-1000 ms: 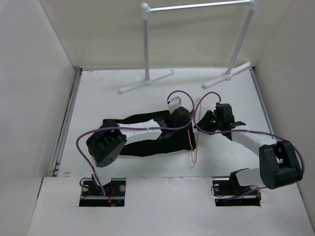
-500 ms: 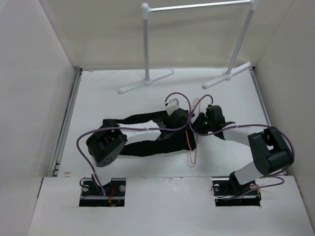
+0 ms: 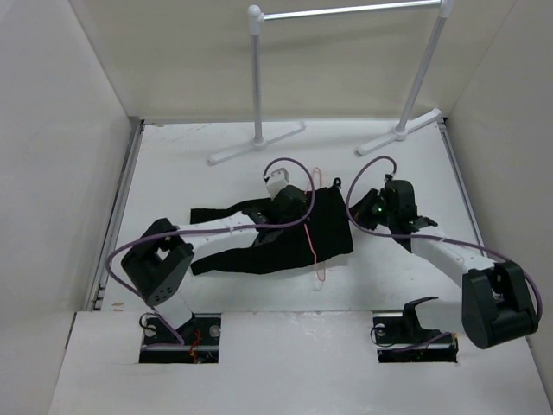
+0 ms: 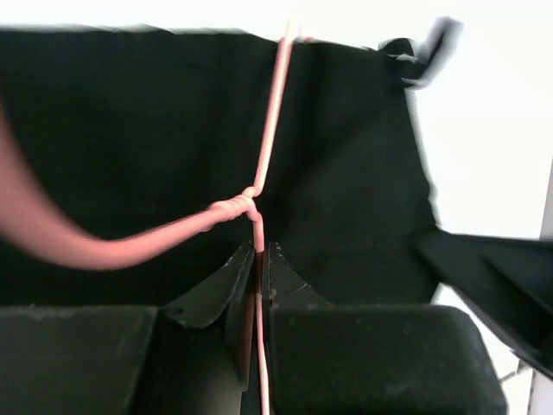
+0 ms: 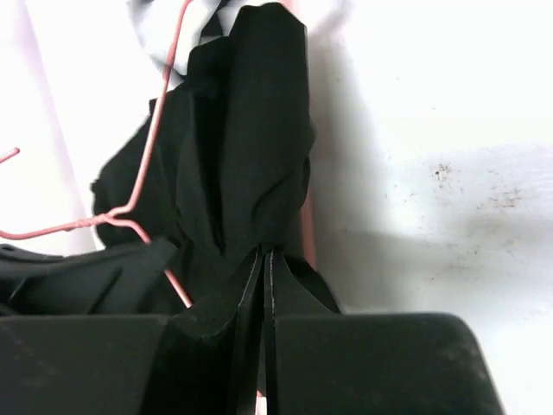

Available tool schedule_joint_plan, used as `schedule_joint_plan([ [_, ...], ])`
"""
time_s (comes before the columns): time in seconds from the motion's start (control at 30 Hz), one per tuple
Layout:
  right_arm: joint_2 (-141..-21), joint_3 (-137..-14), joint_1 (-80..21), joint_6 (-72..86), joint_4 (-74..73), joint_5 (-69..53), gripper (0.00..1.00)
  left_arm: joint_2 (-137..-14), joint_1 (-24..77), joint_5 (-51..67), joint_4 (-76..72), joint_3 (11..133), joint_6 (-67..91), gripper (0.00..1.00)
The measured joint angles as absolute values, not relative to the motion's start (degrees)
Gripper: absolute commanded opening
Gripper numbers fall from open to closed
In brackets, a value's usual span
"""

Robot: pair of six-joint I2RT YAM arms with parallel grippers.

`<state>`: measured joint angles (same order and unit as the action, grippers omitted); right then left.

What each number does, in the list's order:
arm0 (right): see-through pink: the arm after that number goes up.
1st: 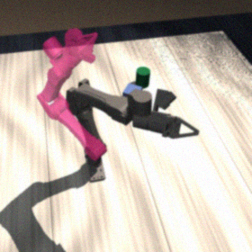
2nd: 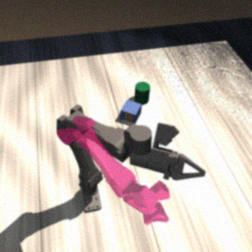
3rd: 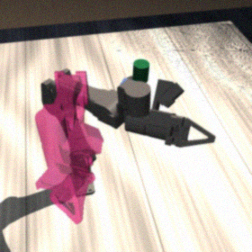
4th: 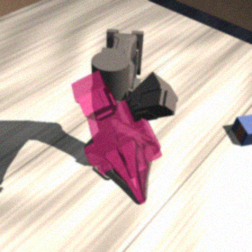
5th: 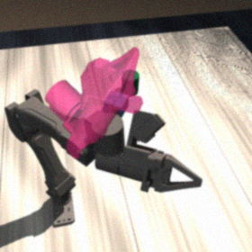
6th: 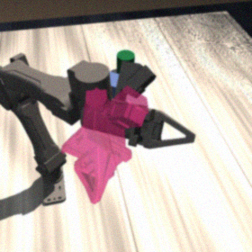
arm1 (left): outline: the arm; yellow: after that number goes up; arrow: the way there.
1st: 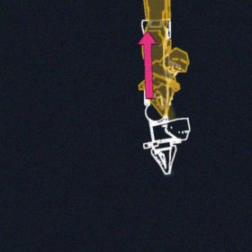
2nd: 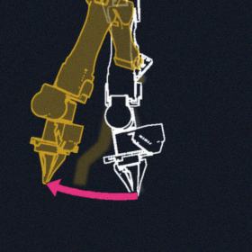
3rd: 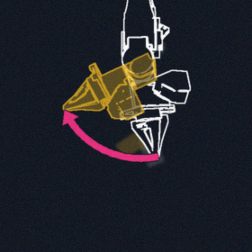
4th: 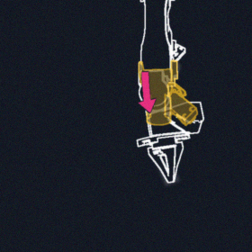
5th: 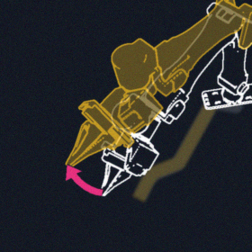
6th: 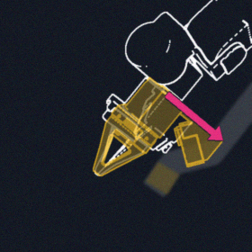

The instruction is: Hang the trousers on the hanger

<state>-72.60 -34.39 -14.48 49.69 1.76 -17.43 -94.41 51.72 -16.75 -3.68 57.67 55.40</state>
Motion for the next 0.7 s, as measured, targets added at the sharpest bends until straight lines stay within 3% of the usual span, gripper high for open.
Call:
schedule_joint_plan([
  [0.4, -69.10, -30.74, -8.60, 49.78, -1.72, -17.61, 0.07, -78.94, 45.32, -21.10, 5.43, 46.74, 51.05, 0.00],
  [0.7, -72.01, -30.13, -8.54, 49.78, -1.78, -17.50, 0.08, -76.53, 45.10, -23.46, 8.47, 46.59, 46.94, 0.00],
])
